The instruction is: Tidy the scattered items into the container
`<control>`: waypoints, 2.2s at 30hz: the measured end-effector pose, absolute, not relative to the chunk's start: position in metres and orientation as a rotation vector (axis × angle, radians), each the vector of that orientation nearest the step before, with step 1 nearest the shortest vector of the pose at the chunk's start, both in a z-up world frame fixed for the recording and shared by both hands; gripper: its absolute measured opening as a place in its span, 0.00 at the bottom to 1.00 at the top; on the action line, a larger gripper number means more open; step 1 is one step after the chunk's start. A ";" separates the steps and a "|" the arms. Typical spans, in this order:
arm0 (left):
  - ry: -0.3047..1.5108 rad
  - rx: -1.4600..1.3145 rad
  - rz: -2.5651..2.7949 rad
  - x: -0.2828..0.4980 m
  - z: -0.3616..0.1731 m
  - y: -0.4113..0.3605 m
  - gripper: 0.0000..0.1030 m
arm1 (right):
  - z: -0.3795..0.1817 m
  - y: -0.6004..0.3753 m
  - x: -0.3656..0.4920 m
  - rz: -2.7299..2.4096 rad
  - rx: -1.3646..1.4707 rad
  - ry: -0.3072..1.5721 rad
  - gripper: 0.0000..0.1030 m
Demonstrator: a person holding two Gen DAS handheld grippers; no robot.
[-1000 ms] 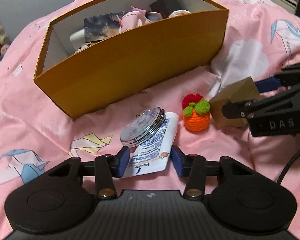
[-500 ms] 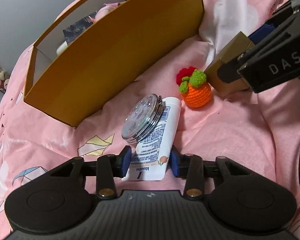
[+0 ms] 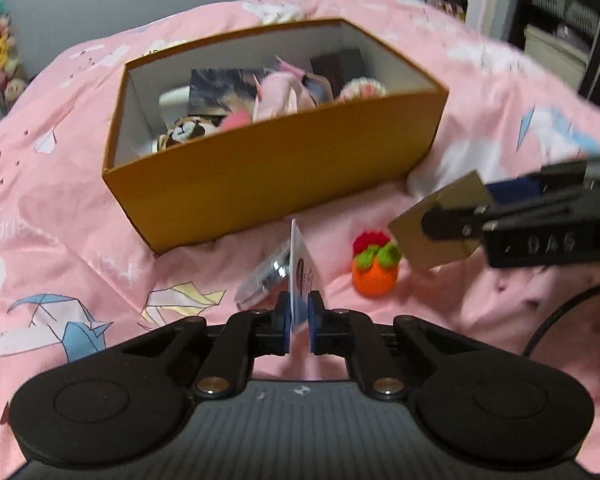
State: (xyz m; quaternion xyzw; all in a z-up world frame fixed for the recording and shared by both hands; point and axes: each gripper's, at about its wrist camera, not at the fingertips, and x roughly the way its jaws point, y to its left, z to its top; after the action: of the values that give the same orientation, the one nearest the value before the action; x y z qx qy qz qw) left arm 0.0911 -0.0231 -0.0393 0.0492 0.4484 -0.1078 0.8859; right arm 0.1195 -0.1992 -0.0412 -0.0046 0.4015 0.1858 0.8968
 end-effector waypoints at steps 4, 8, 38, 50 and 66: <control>0.915 0.052 -0.229 0.088 -0.030 -0.020 0.08 | -0.032 -0.197 0.117 0.406 -0.005 0.810 0.61; 0.893 0.014 -0.237 0.085 -0.020 -0.016 0.08 | -0.028 -0.198 0.117 0.420 0.012 0.807 0.60; 0.736 -0.084 -0.239 0.098 0.035 0.000 0.08 | 0.026 -0.181 0.133 0.532 0.014 0.630 0.60; 0.676 -0.084 -0.229 0.115 0.051 0.010 0.08 | 0.040 -0.174 0.152 0.528 0.017 0.559 0.60; 0.614 -0.165 -0.120 0.165 0.050 0.065 0.08 | 0.016 -0.157 0.214 0.515 0.105 0.612 0.60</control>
State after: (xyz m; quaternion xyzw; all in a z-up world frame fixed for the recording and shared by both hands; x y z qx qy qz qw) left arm 0.1651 0.0655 0.0498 -0.0811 0.3014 -0.0592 0.9482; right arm 0.2139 -0.1566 0.0158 0.0509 0.2980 0.2507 0.9197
